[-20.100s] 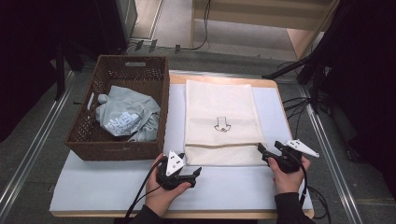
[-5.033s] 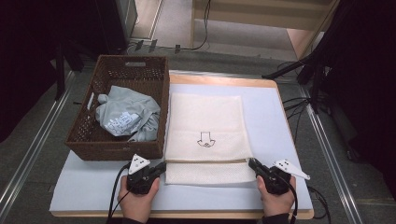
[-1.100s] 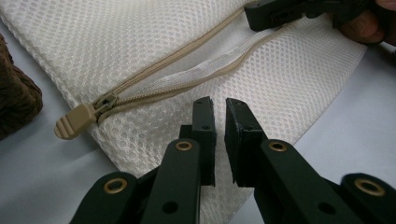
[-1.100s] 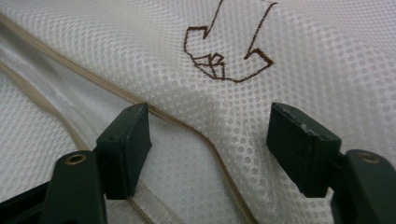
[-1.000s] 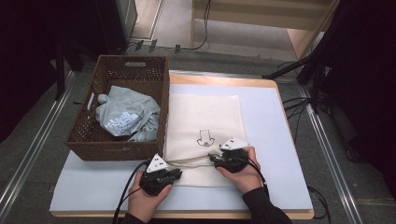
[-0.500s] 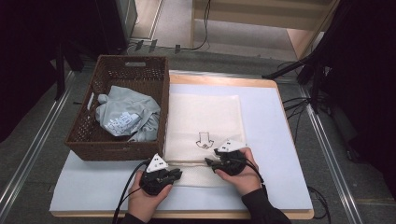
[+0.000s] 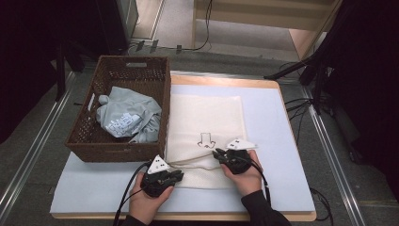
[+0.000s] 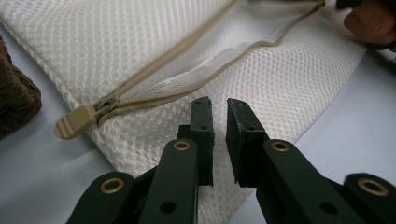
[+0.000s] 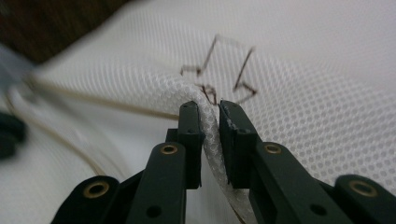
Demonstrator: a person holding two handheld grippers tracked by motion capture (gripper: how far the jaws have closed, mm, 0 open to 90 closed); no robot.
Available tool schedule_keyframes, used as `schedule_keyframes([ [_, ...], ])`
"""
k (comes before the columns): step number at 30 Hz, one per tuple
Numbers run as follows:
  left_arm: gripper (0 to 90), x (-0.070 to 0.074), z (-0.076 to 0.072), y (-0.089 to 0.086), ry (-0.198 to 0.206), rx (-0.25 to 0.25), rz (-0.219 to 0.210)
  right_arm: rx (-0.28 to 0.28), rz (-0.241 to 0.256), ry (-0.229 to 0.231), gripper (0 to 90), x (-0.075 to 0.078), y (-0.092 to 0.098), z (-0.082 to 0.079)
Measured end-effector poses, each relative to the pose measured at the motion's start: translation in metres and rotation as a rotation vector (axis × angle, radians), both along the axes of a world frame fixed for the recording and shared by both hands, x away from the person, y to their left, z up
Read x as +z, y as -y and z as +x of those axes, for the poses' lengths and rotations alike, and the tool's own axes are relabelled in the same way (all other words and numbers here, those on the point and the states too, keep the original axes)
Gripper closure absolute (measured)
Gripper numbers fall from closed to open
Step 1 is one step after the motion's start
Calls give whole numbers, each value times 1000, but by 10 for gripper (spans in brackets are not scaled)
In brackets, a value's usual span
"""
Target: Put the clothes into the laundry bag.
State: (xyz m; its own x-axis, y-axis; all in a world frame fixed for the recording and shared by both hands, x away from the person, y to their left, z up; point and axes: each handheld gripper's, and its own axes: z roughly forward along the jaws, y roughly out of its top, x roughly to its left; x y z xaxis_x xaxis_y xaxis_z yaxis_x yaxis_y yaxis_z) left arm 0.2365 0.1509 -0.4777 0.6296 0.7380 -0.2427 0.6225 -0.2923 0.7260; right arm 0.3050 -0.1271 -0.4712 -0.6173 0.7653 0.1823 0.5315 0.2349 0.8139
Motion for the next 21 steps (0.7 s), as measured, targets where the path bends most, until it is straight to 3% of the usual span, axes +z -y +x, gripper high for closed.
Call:
schedule_keyframes([
  [1, 809, 0, 0, 0, 1, 0, 1, -17, 47, 31, 798, 4, 3, 0],
  [3, 809, 0, 0, 0, 2, 1, 1, -28, 67, 46, 792, 8, 3, -1],
  [5, 809, 0, 0, 0, 1, 0, 0, 9, 6, -13, 753, -1, -1, 3],
  [8, 809, 0, 0, 0, 2, 1, 0, 24, -57, -61, 665, -14, -5, 7],
  [11, 808, 0, 0, 0, 2, 0, -1, 60, -71, -39, 453, -13, -8, 7],
  [13, 808, 0, 0, 0, 1, 2, 2, 91, -90, -41, 386, -13, -11, 7],
  [14, 807, 0, 0, 0, 2, 0, 0, 106, -114, -29, 366, -13, -12, 6],
  [15, 807, 0, 0, 0, 2, 1, 1, 106, -180, 9, 332, -14, -15, 5],
  [16, 806, 0, 0, 0, 2, 1, 1, 102, -214, 28, 297, -14, -18, 4],
  [19, 805, 0, 0, 0, 3, 0, 2, 94, -207, 9, 295, -14, -17, 6],
  [20, 805, 0, 0, 0, 2, 0, 2, 91, -206, 9, 325, -14, -17, 6],
  [21, 805, 0, -1, 0, 3, -1, 6, 80, -206, 9, 412, -13, -17, 5],
])
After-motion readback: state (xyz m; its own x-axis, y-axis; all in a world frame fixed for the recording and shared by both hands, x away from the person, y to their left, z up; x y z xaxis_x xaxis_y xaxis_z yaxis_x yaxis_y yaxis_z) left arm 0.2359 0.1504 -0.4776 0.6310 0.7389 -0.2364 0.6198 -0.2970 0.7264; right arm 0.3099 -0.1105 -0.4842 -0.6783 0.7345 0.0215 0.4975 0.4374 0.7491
